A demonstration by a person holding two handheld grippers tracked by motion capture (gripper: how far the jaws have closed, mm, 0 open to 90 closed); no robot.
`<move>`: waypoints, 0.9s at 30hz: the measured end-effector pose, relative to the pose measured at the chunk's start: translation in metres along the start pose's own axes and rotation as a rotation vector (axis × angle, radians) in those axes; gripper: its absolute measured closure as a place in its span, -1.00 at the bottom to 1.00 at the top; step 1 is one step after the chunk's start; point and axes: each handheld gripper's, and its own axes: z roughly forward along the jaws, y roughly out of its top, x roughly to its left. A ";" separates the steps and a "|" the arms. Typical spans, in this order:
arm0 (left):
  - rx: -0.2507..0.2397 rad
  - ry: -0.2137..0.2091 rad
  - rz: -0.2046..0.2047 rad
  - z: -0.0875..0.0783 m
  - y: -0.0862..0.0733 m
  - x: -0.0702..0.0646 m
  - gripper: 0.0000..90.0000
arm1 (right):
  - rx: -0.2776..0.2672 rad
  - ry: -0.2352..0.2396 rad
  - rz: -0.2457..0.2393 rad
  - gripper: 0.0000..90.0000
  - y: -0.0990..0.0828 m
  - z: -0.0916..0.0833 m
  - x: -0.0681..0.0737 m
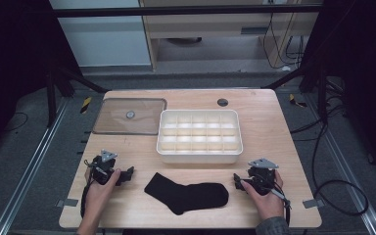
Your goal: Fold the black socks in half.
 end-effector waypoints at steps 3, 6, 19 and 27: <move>0.008 -0.015 0.012 -0.002 -0.001 0.001 -1.00 | -0.001 0.005 -0.010 -0.84 -0.001 -0.001 -0.001; -0.007 -0.063 0.006 -0.008 -0.001 0.000 -0.88 | -0.002 0.005 -0.011 -0.83 -0.001 -0.001 -0.002; -0.018 -0.148 0.024 -0.032 0.001 -0.014 -0.82 | 0.032 0.056 0.004 -0.60 0.000 -0.013 0.000; 0.025 -0.193 0.056 -0.040 0.007 -0.026 -0.74 | 0.111 0.109 -0.076 -0.38 0.010 -0.023 0.014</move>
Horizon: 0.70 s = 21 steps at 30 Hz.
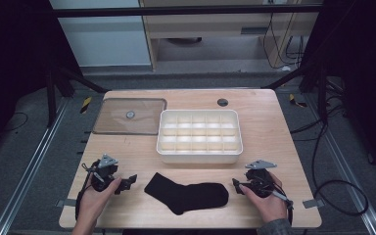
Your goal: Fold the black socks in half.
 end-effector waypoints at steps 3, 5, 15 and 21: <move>0.066 -0.020 0.048 0.002 0.006 -0.012 -0.71 | 0.062 0.050 -0.032 -0.24 0.008 -0.010 0.006; 0.107 -0.034 0.069 0.005 0.008 -0.018 -0.71 | 0.085 0.085 -0.034 -0.19 0.015 -0.018 0.008; 0.186 -0.080 0.127 0.006 0.029 -0.039 -0.71 | 0.140 0.224 -0.059 0.28 0.035 -0.034 0.021; 0.179 -0.096 0.146 0.002 0.039 -0.054 -0.66 | 0.178 0.246 -0.090 0.18 0.038 -0.020 0.041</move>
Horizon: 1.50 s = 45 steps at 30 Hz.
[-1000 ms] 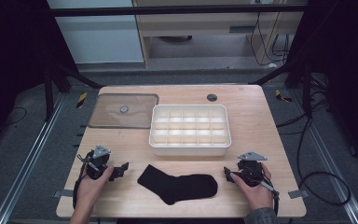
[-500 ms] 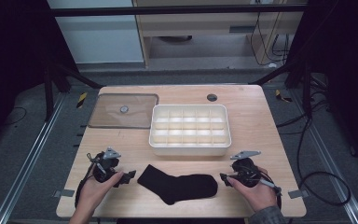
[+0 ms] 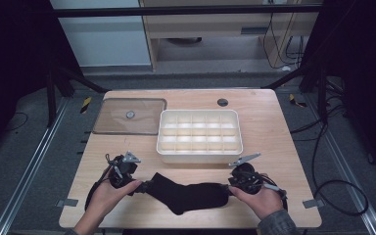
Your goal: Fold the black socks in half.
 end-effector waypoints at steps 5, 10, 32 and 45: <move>0.020 0.001 0.014 0.003 0.002 -0.006 -0.62 | 0.053 -0.005 -0.047 0.18 0.003 0.013 0.012; 0.048 -0.011 0.008 0.007 0.002 -0.007 -0.52 | 0.089 -0.022 -0.055 0.53 0.002 0.017 0.013; 0.199 -0.049 0.069 0.031 0.006 -0.015 0.27 | 0.076 0.012 -0.091 0.81 0.000 0.013 0.014; 0.202 -0.072 0.071 0.032 0.004 -0.014 0.58 | 0.077 0.022 -0.098 0.89 0.001 0.013 0.015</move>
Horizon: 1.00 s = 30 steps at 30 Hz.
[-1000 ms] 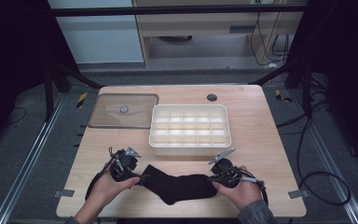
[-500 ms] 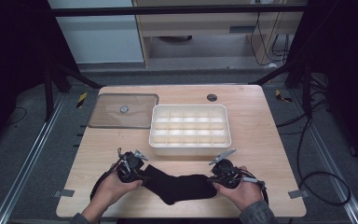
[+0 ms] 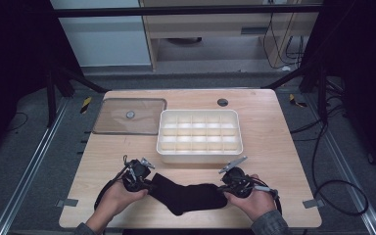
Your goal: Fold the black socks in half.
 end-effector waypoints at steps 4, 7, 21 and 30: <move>-0.012 -0.014 -0.005 0.000 -0.002 0.001 0.66 | -0.003 0.002 -0.005 0.92 0.001 -0.001 0.000; -0.024 -0.025 -0.010 -0.001 -0.004 0.002 0.69 | -0.002 0.003 -0.006 0.93 0.001 -0.001 0.000; -0.043 -0.036 0.001 -0.014 -0.002 0.003 0.75 | -0.012 0.003 -0.007 0.94 0.002 -0.002 -0.001; -0.058 -0.009 0.025 -0.036 0.000 0.004 0.76 | -0.036 0.024 -0.006 0.94 0.009 0.001 0.005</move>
